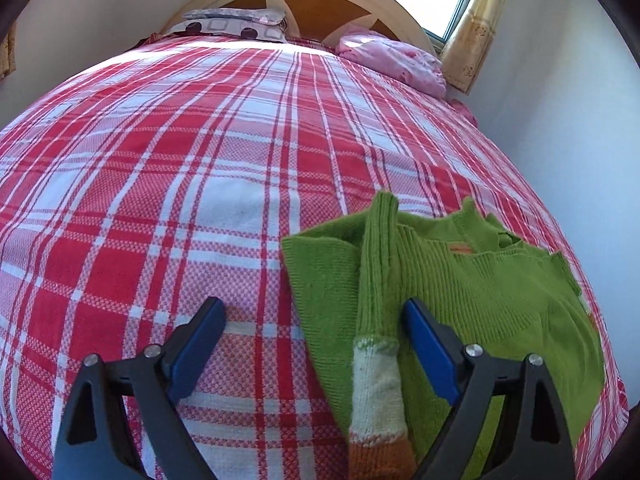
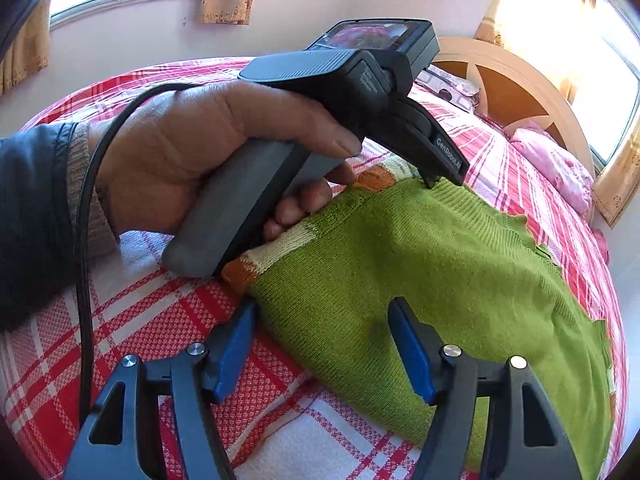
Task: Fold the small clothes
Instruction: 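Move both grippers to the striped sleeve side and close them on it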
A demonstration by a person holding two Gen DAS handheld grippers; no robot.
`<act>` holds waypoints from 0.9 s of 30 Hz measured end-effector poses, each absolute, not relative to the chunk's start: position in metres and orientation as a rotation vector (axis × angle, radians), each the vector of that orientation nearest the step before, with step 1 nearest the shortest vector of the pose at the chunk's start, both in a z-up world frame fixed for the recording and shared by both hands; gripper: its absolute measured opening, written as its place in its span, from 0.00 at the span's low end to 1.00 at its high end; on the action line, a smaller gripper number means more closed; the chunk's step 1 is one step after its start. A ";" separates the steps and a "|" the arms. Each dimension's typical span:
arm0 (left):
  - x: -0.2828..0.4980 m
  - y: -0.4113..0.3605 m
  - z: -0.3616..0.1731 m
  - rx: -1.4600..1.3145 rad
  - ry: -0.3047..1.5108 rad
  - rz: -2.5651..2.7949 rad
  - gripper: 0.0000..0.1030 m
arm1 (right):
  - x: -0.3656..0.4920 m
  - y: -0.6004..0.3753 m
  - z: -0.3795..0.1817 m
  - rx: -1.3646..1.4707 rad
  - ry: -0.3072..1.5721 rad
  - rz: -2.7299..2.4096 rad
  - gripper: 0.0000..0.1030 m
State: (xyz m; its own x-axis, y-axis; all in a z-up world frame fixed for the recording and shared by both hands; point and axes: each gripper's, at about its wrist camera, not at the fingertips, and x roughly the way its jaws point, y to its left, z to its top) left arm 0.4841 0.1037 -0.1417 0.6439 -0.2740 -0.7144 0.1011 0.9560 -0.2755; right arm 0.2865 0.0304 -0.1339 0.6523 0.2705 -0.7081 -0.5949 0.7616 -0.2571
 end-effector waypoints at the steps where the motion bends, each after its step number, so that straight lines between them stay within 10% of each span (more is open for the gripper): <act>1: 0.484 0.102 -0.140 -0.216 0.837 -0.230 0.82 | 0.287 0.031 -0.133 -0.503 0.703 0.507 0.65; 15: 0.488 0.095 -0.142 -0.186 0.841 -0.270 0.61 | 0.284 0.054 -0.136 -0.586 0.702 0.505 0.26; 27: 0.487 0.098 -0.143 -0.235 0.846 -0.332 0.28 | 0.291 0.043 -0.135 -0.512 0.728 0.523 0.15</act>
State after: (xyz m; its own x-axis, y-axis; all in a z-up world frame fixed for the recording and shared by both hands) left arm 0.4865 0.0980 -0.1428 0.6166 -0.3781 -0.6906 0.1931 0.9230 -0.3329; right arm 0.2914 0.0431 -0.1350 0.6330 0.2647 -0.7275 -0.6052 0.7553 -0.2518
